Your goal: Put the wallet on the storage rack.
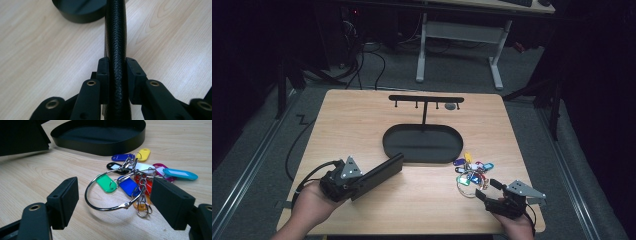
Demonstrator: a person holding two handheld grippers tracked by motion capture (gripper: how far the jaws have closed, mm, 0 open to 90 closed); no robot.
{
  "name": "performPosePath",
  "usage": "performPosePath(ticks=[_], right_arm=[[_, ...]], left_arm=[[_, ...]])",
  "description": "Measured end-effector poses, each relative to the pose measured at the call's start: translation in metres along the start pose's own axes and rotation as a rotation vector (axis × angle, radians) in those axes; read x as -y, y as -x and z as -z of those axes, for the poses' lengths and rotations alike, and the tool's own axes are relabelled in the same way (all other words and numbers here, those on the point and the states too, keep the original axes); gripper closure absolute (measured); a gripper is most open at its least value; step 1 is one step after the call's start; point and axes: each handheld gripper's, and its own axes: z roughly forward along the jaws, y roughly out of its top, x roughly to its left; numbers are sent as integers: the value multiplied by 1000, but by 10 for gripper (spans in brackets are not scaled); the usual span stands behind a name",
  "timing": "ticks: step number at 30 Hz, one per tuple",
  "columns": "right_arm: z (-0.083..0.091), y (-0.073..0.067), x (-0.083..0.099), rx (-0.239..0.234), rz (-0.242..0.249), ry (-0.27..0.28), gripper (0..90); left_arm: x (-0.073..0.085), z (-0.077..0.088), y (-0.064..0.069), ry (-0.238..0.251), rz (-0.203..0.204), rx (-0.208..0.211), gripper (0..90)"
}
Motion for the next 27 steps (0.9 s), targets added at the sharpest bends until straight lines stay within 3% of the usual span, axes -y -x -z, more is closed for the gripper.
performPosePath(ticks=[6, 10, 14, 18, 25, 27], right_arm=[[1, 1, 0, 7, -8, 0, 232], [1, 0, 0, 8, -7, 0, 232], [2, 1, 1, 8, -4, 1, 232], [4, 2, 2, 12, -4, 0, 233], [12, 3, 6, 29, -7, 2, 234], [14, 4, 7, 35, -9, 4, 234]], left_arm=[[-10, 6, 3, 44, -40, -17, 758], [-23, 7, 5, 77, -104, -48, 758], [-36, 6, 6, 101, -141, -65, 758], [-47, 3, 4, 110, -162, -67, 759], [-78, -9, -1, 103, -259, -92, 760], [-82, -11, -3, 106, -266, -92, 760]])
